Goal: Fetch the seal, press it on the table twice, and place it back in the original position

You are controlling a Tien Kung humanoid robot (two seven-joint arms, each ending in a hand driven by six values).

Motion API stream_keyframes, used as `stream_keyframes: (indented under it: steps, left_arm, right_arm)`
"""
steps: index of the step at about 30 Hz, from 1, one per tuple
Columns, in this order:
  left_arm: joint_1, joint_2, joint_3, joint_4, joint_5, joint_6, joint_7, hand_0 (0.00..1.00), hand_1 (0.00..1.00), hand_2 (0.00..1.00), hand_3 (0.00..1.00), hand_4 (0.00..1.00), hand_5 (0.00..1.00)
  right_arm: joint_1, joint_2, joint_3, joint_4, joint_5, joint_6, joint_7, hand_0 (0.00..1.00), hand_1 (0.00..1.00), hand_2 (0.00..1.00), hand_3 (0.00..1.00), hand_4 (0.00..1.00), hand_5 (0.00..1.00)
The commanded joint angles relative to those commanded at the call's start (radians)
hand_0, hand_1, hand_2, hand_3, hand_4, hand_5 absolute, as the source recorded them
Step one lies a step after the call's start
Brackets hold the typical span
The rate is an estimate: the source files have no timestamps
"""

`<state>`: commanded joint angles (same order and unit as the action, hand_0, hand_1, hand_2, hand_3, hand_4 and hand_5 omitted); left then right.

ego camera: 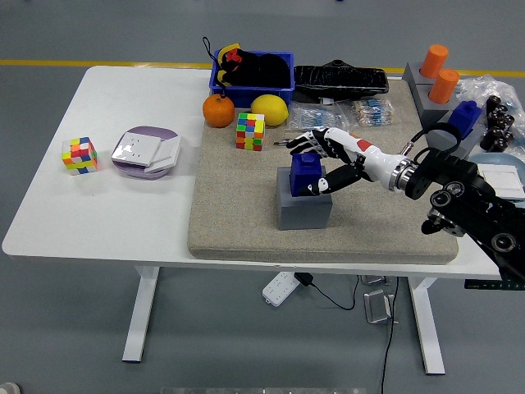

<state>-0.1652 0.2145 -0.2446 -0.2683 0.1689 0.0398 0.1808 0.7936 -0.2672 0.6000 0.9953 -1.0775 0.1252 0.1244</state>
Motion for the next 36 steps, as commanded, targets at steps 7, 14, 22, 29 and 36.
stream_keyframes:
  steps: [7, 14, 22, 29, 36]
  left_arm:
    - [-0.002, 0.000, -0.004, 0.000, 0.002, 0.000, 0.000, 0.793, 0.745, 0.737, 0.762, 0.625, 0.445]
    - [0.001, -0.001, -0.005, 0.001, 0.000, 0.000, 0.000, 0.794, 0.744, 0.737, 0.761, 0.625, 0.445]
    - [0.005, 0.000, -0.013, 0.003, 0.001, 0.000, -0.001, 0.794, 0.745, 0.737, 0.761, 0.625, 0.444]
    - [0.002, -0.001, -0.027, 0.002, 0.007, 0.000, -0.002, 0.793, 0.744, 0.737, 0.761, 0.625, 0.444]
    - [0.002, -0.002, -0.027, 0.003, 0.003, 0.000, -0.001, 0.793, 0.744, 0.737, 0.761, 0.625, 0.445]
  right_arm:
    - [-0.008, -0.017, 0.064, 0.028, -0.058, 0.025, -0.025, 0.877, 0.869, 0.848, 0.864, 0.998, 0.243]
    - [-0.059, -0.067, 0.160, 0.063, -0.129, 0.067, -0.059, 0.949, 0.947, 0.927, 0.974, 0.998, 0.339]
    - [-0.179, -0.165, 0.315, 0.076, -0.158, 0.095, -0.087, 0.992, 0.989, 0.976, 0.998, 0.998, 0.435]
    - [-0.284, -0.216, 0.482, 0.060, -0.137, 0.042, -0.089, 0.986, 0.975, 0.966, 0.997, 0.998, 0.430]
    - [-0.374, -0.228, 0.623, 0.035, -0.156, 0.028, -0.092, 0.939, 0.931, 0.916, 0.900, 0.998, 0.393]
